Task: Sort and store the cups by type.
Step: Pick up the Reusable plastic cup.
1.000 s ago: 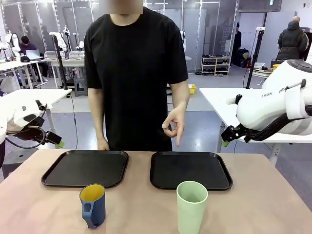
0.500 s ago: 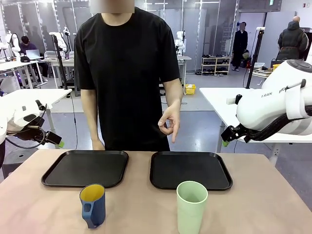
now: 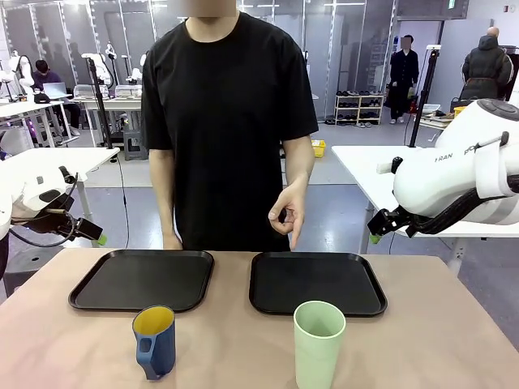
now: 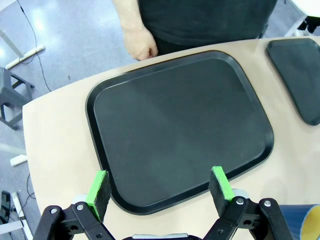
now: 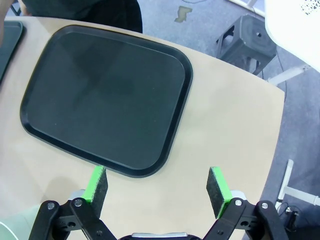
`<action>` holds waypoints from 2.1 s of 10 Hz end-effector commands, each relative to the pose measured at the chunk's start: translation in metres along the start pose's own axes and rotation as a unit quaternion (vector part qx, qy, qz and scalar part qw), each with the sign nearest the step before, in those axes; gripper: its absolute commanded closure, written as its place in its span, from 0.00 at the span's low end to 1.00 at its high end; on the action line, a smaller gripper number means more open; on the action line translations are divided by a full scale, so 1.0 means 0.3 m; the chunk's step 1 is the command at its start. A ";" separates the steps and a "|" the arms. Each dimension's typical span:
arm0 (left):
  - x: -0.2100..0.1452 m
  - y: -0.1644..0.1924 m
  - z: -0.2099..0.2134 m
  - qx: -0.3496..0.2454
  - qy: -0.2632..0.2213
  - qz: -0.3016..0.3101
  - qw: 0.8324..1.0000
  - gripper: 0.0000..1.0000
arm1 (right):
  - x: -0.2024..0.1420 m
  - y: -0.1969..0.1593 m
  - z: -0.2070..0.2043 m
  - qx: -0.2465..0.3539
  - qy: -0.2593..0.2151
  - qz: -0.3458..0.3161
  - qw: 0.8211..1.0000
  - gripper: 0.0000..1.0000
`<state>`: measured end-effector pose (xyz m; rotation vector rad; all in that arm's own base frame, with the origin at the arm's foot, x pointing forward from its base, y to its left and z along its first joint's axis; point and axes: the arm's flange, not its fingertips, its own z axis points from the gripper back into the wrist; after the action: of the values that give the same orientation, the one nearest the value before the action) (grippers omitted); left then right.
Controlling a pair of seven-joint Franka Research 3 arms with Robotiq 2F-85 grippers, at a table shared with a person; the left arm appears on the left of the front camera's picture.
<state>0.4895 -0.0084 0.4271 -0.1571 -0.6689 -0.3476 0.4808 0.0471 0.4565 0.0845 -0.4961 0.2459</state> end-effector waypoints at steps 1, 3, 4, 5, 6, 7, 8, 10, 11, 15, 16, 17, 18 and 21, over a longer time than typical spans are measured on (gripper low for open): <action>-0.001 -0.002 0.009 0.000 -0.002 -0.001 1.000 0.00 | -0.002 -0.006 0.005 0.002 -0.001 -0.001 1.000 0.00; -0.001 -0.002 0.009 0.000 -0.002 -0.001 1.000 0.00 | 0.000 0.000 0.000 0.000 0.000 0.000 1.000 0.00; -0.001 -0.002 0.009 0.000 -0.002 -0.001 1.000 0.00 | -0.005 -0.019 0.035 0.002 0.011 0.116 0.993 0.00; -0.001 -0.002 0.009 0.000 -0.002 -0.001 1.000 0.00 | -0.013 -0.041 0.072 -0.043 0.030 0.195 0.979 0.00; -0.001 -0.002 0.009 0.000 -0.002 -0.001 1.000 0.00 | -0.027 -0.048 0.102 -0.065 0.030 0.271 0.960 0.00; -0.001 -0.002 0.009 0.000 -0.002 -0.001 1.000 0.00 | -0.059 -0.041 0.130 -0.069 0.037 0.366 0.927 0.00; -0.001 -0.002 0.009 0.000 -0.002 -0.001 1.000 0.00 | -0.096 -0.033 0.144 -0.046 0.073 0.435 0.896 0.00; -0.001 -0.002 0.009 0.000 -0.002 -0.001 1.000 0.00 | -0.135 -0.023 0.150 -0.023 0.069 0.498 0.864 0.00; -0.001 -0.002 0.009 0.000 -0.002 -0.001 1.000 0.00 | -0.141 -0.023 0.154 -0.015 0.068 0.516 0.854 0.00; -0.001 -0.002 0.009 0.000 -0.002 -0.001 1.000 0.00 | -0.109 0.006 0.140 -0.034 0.088 0.464 0.881 0.00; -0.001 -0.002 0.009 0.000 -0.002 -0.001 1.000 0.00 | -0.126 0.001 0.149 -0.029 0.085 0.484 0.870 0.00; -0.001 -0.002 0.009 0.000 -0.002 -0.001 1.000 0.00 | -0.161 -0.006 0.131 -0.009 0.108 0.498 0.860 0.00; -0.001 -0.002 0.009 0.000 -0.002 -0.001 1.000 0.00 | -0.221 -0.002 0.112 0.021 0.111 0.510 0.853 0.00; -0.001 -0.002 0.009 0.000 -0.002 -0.001 1.000 0.00 | -0.381 0.031 0.046 0.102 0.101 0.546 0.826 0.00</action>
<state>0.4894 -0.0083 0.4271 -0.1575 -0.6689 -0.3473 0.3897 0.0380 0.4191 -0.1076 -0.2279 1.3687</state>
